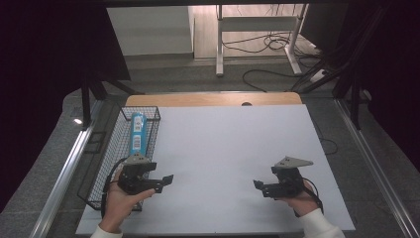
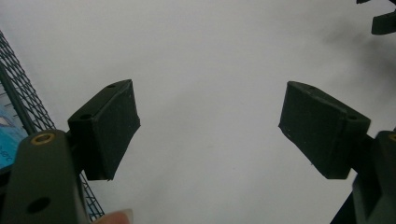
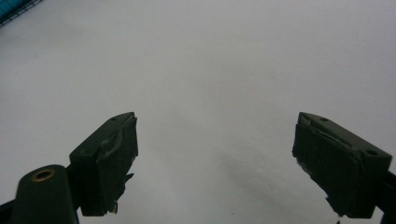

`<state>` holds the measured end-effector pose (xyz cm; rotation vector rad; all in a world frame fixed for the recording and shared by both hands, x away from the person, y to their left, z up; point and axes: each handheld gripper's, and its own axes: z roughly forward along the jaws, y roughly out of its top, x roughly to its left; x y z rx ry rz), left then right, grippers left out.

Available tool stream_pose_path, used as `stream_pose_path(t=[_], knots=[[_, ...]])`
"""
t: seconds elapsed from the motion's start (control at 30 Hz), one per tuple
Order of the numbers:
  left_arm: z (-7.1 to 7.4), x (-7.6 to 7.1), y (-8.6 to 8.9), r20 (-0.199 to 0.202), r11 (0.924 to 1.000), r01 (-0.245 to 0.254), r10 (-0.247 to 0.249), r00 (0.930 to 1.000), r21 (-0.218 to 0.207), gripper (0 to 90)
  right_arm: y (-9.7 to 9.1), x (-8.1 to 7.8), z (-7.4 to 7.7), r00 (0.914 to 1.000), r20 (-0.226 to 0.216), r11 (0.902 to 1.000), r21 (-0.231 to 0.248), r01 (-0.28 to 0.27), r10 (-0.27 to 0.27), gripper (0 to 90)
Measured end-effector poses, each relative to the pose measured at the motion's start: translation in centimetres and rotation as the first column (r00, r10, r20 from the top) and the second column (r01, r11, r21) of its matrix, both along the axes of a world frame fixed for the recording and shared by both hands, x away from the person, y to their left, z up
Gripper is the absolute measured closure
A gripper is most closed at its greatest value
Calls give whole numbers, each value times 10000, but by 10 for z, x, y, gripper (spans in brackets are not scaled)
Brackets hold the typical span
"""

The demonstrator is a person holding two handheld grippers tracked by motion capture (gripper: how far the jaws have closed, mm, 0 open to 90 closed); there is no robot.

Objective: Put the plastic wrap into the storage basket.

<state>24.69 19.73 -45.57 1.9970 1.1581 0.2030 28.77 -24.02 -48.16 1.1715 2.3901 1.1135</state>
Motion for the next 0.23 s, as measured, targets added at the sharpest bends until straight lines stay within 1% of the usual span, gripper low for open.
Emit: stream_pose_path(t=[0.03, 0.13, 0.2, 0.23], knots=[[-1, 0, 0, -39, 10000, 38, -38, 10000, -66, 194, 0, 0, 0, 10000, 76, 10000, 42, -1, 1, 146], [-2, -1, 1, -79, 10000, 13, -13, 10000, -88, 190, -1, -2, 2, 9995, 308, 9999, 95, -40, 37, 146], [-3, -2, 1, -120, 10000, 15, -16, 9999, -86, 187, -1, -2, 2, 9988, 459, 9997, 165, -154, 147, 134], [-4, -3, 1, -141, 10000, 9, -10, 9999, -57, 186, -1, -2, 2, 9984, 513, 9993, 285, -257, 242, 130]])
